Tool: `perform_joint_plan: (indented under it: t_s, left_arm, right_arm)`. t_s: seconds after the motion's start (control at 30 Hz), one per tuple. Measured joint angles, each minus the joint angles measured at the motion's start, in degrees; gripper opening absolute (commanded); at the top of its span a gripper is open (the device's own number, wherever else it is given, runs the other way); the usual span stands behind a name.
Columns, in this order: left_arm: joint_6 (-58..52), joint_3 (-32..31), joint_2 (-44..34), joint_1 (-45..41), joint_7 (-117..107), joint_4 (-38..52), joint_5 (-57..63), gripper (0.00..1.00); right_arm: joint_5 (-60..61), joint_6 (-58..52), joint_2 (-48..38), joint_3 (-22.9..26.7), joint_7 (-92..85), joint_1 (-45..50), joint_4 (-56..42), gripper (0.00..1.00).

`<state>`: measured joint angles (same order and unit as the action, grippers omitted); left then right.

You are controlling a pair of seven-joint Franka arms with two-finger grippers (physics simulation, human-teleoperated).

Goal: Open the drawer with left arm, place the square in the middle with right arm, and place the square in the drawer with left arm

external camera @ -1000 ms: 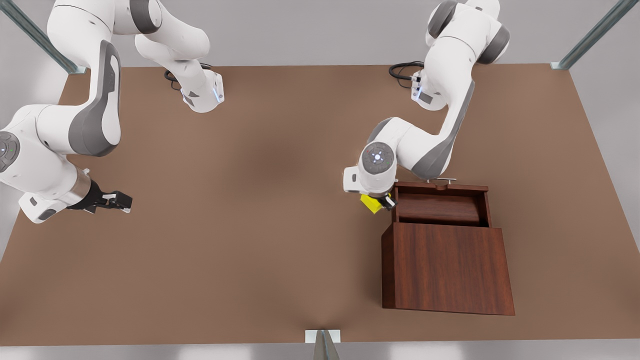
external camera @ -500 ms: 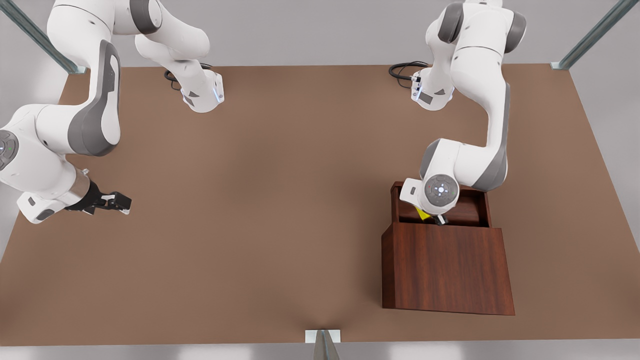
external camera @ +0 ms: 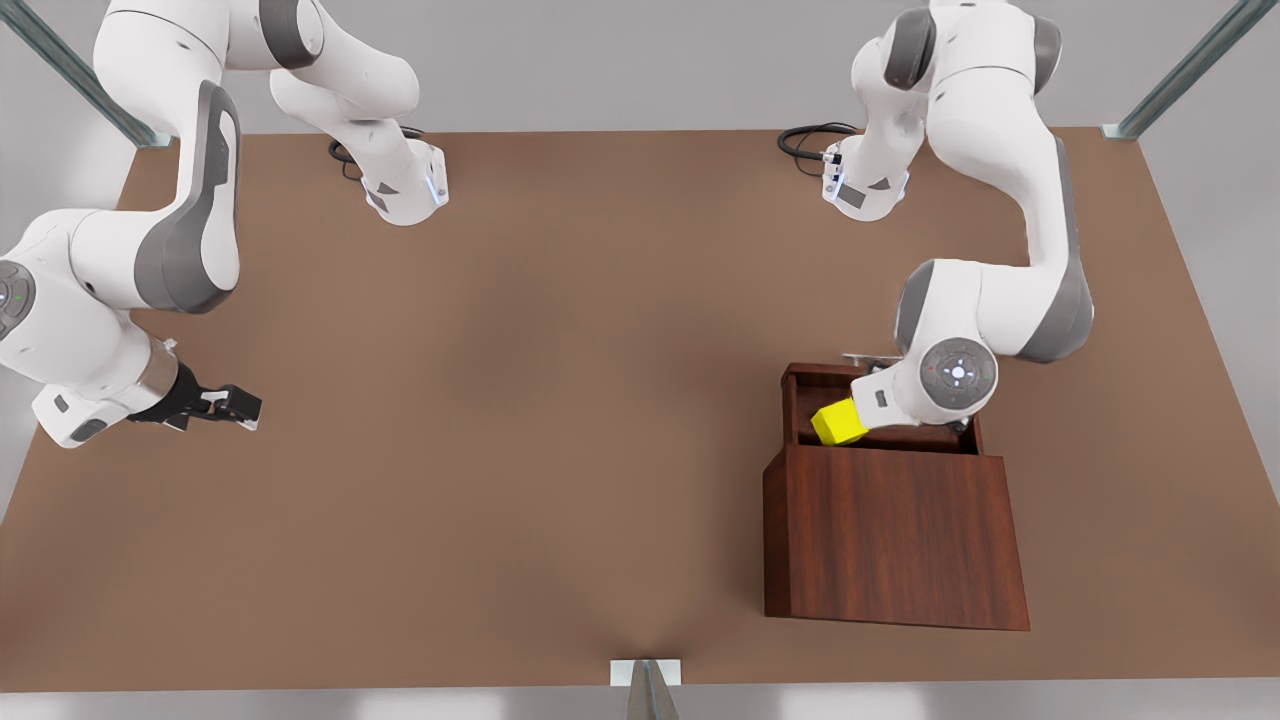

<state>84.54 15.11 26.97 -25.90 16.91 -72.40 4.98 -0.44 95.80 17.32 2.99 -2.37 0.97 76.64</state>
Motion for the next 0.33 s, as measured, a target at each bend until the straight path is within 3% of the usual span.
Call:
perform_joint_plan:
  t_s: [0.07,0.13,0.17,0.23,0.33]
  left_arm:
    - [1.1,1.9,0.0,0.3,-14.0,3.5,-1.5,1.0]
    - [7.3,-13.5,-3.4,14.3,-23.7,2.7,-1.8,1.0]
    - [7.6,-18.3,-4.3,17.9,-24.2,2.6,-0.8,1.0]
    - [12.5,-21.6,-8.3,21.1,-26.1,-3.4,0.8,1.0]
    - [12.6,-21.8,-8.9,21.2,-26.7,-3.6,2.0,1.0]
  right_arm:
    - [-0.1,0.0,0.0,0.0,0.0,0.0,0.0,1.0]
    - [-0.1,0.0,0.0,0.0,0.0,0.0,0.0,1.0]
    - [-0.1,0.0,0.0,0.0,0.0,0.0,0.0,1.0]
    - [0.0,0.0,0.0,0.0,0.0,0.0,0.0,1.0]
    - [0.0,0.0,0.1,0.0,0.0,0.0,0.0,1.0]
